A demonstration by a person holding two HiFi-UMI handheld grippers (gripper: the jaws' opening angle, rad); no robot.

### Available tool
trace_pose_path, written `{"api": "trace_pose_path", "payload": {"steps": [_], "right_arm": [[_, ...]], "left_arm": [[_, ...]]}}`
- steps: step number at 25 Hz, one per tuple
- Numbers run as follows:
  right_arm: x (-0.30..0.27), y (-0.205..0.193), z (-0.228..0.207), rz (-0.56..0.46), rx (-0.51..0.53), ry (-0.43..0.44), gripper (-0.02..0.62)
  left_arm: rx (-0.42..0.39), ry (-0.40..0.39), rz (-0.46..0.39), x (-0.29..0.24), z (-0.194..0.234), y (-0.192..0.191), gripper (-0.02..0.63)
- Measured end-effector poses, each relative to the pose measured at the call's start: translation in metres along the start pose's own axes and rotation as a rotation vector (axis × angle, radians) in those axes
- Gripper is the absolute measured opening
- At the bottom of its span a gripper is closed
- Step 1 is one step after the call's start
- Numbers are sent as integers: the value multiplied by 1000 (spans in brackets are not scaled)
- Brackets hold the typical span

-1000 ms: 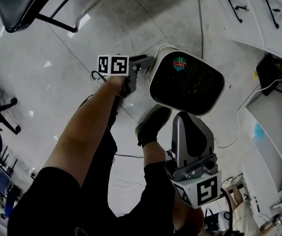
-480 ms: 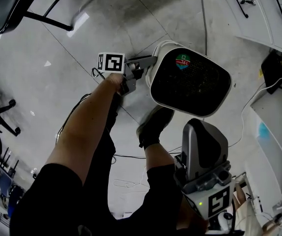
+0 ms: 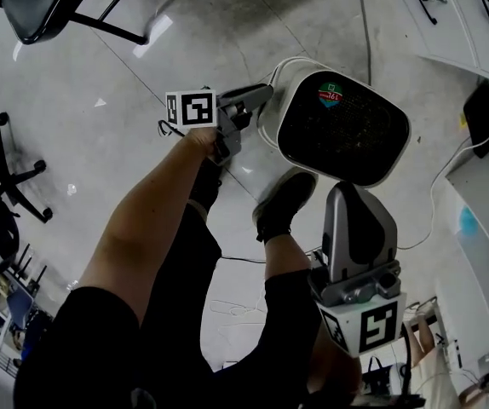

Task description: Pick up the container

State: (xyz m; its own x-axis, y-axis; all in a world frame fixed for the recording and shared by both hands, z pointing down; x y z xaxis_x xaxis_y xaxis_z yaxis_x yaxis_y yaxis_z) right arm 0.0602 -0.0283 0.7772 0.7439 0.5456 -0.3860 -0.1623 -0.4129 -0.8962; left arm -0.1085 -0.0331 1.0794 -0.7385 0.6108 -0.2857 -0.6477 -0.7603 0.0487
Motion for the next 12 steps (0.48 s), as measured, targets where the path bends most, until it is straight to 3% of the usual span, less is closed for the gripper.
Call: {"api": "trace_pose_path", "payload": {"steps": [5, 12], "right_arm": [[8, -13, 7, 63, -63, -53, 9], [0, -34, 17, 164, -48, -42, 9]], "left_arm": [[22, -23, -74, 27, -41, 0, 101], [75, -84, -133, 35, -86, -8, 98]]}}
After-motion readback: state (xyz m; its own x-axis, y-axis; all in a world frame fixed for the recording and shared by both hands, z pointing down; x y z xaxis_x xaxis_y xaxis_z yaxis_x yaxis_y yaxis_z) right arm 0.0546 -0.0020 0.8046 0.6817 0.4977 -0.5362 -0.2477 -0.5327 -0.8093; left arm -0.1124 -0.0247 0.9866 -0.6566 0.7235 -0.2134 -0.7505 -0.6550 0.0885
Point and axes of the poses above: the fingertips, and each gripper's own axes: x backward along the fingers, z to its left, y out of its top, the point moved 6 cm from there along x, backward along the fingers, and after that the axes turned 7 degrees about x, right-handed, at the moved point
